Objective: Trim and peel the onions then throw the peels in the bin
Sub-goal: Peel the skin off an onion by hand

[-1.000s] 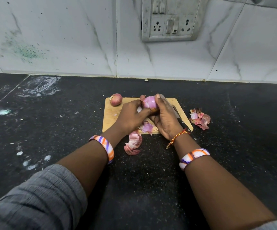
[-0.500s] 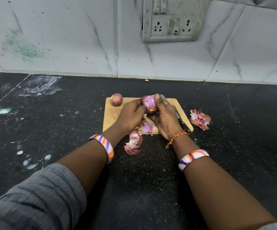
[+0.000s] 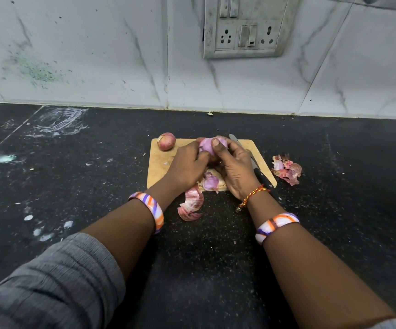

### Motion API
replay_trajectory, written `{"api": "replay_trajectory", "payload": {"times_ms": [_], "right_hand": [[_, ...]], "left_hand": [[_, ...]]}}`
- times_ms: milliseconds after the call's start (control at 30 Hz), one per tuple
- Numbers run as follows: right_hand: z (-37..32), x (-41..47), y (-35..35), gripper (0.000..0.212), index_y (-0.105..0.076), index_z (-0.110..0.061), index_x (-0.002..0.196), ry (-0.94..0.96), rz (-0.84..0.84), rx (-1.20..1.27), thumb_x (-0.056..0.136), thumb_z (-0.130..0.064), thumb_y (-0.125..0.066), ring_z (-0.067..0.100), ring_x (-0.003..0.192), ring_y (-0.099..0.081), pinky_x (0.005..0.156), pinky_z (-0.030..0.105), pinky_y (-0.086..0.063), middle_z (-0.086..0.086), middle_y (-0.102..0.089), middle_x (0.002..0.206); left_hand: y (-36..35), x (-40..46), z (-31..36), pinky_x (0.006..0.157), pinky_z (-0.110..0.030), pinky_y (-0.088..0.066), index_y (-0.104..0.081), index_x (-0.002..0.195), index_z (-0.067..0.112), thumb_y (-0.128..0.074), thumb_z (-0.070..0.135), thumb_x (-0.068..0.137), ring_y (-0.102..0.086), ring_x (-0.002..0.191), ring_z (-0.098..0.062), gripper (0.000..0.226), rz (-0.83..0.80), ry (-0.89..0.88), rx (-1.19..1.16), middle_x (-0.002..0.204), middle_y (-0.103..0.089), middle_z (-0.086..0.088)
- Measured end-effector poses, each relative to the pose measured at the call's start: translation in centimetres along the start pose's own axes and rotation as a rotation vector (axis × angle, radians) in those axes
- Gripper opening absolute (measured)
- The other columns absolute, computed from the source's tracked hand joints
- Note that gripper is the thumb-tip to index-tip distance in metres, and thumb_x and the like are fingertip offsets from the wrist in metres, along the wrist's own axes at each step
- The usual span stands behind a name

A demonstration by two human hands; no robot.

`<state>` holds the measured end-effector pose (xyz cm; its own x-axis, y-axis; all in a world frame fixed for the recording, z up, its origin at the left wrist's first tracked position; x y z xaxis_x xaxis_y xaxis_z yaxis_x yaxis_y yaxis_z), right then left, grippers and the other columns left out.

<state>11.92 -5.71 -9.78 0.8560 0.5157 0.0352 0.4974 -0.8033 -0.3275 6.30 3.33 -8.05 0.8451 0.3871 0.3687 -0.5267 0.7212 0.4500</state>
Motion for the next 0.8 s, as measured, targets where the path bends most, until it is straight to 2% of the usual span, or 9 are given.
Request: {"api": "replay_trajectory", "payload": {"times_ms": [100,167,300,367,467,533,633,700,800], "right_hand": [[0.0,-0.1,-0.1,0.048,-0.051,0.008,0.12,-0.005,0.002,-0.004,0.08,-0.017,-0.062,0.027,0.097,-0.059,0.085,0.036,-0.053,0.023,-0.061,0.108],[-0.1,-0.1,-0.1,0.036,-0.056,0.004,0.111,-0.006,-0.006,-0.001,0.082,-0.016,-0.06,0.023,0.088,-0.062,0.08,0.032,-0.055,0.018,-0.063,0.099],[-0.3,-0.1,-0.1,0.038,-0.061,-0.005,0.098,-0.055,-0.035,0.049,0.071,-0.032,-0.063,0.018,0.078,-0.063,0.072,0.028,-0.057,0.011,-0.064,0.089],[-0.4,-0.1,-0.1,0.025,-0.06,-0.008,0.093,-0.063,-0.056,0.052,0.085,-0.031,-0.056,0.018,0.08,-0.062,0.074,0.029,-0.056,0.01,-0.063,0.089],[-0.5,-0.1,-0.3,0.024,-0.057,-0.01,0.092,-0.09,-0.098,0.111,0.098,-0.026,-0.04,0.019,0.081,-0.062,0.073,0.031,-0.056,0.011,-0.062,0.09],[-0.4,0.0,-0.2,0.028,-0.055,-0.011,0.094,-0.129,-0.099,0.176,0.098,-0.031,-0.037,0.02,0.076,-0.062,0.066,0.029,-0.058,0.012,-0.062,0.088],[0.0,0.0,0.1,0.045,-0.053,-0.006,0.101,-0.21,-0.034,0.283,0.096,-0.045,-0.033,0.016,0.053,-0.06,0.05,0.022,-0.053,0.018,-0.06,0.078],[0.2,0.1,0.2,0.047,-0.053,-0.007,0.099,-0.237,-0.02,0.303,0.096,-0.049,-0.032,0.013,0.047,-0.054,0.046,0.019,-0.047,0.017,-0.057,0.076],[0.1,0.2,0.2,0.04,-0.055,-0.01,0.098,-0.225,-0.048,0.289,0.095,-0.046,-0.036,0.014,0.059,-0.054,0.053,0.021,-0.05,0.013,-0.06,0.083]], "left_hand": [[-0.2,0.2,-0.5,0.067,-0.026,-0.04,-0.059,0.101,0.0,-0.039,0.018,0.083,-0.056,0.078,-0.022,0.033,0.002,0.018,0.047,0.092,-0.066,-0.017],[-0.2,0.3,-0.9,0.064,-0.025,-0.037,-0.059,0.102,-0.002,-0.041,0.007,0.088,-0.056,0.078,-0.023,0.025,0.009,0.032,0.076,0.093,-0.065,-0.02],[0.2,0.4,-1.1,0.071,-0.03,-0.046,-0.059,0.103,-0.006,-0.039,0.0,0.089,-0.06,0.084,-0.029,0.026,0.046,0.036,0.055,0.096,-0.066,-0.021],[0.2,0.3,-1.2,0.061,-0.021,-0.045,-0.06,0.098,-0.005,-0.038,0.001,0.09,-0.057,0.07,-0.022,0.024,0.044,0.054,0.028,0.086,-0.064,-0.019],[0.4,0.3,-1.9,0.054,-0.036,-0.047,-0.057,0.083,-0.01,-0.038,0.004,0.09,-0.055,0.056,-0.03,0.025,0.08,0.13,-0.09,0.071,-0.061,-0.025],[0.7,0.4,-2.4,0.048,-0.034,-0.045,-0.058,0.081,-0.008,-0.037,0.005,0.091,-0.052,0.049,-0.025,0.026,0.112,0.201,-0.205,0.062,-0.057,-0.018],[1.1,0.3,-2.7,0.035,-0.015,-0.035,-0.057,0.069,0.009,-0.036,0.003,0.092,-0.042,0.034,-0.004,0.032,0.154,0.282,-0.398,0.048,-0.049,0.003],[1.1,0.4,-2.5,0.037,-0.016,-0.029,-0.057,0.069,0.014,-0.034,0.001,0.091,-0.035,0.036,-0.003,0.034,0.152,0.278,-0.44,0.049,-0.045,0.005],[0.8,0.2,-1.9,0.047,-0.018,-0.041,-0.06,0.076,0.015,-0.037,0.001,0.091,-0.051,0.052,-0.008,0.031,0.114,0.3,-0.542,0.066,-0.056,-0.002]]}}
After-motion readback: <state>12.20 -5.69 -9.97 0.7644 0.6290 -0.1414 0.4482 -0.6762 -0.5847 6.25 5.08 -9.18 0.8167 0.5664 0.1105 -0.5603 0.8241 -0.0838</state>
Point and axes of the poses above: each hand's wrist, its own x-axis towards the middle knuckle, its own y-axis out of the back of the hand, z = x × y, the point moved 6 cm from there along x, towards the middle knuckle
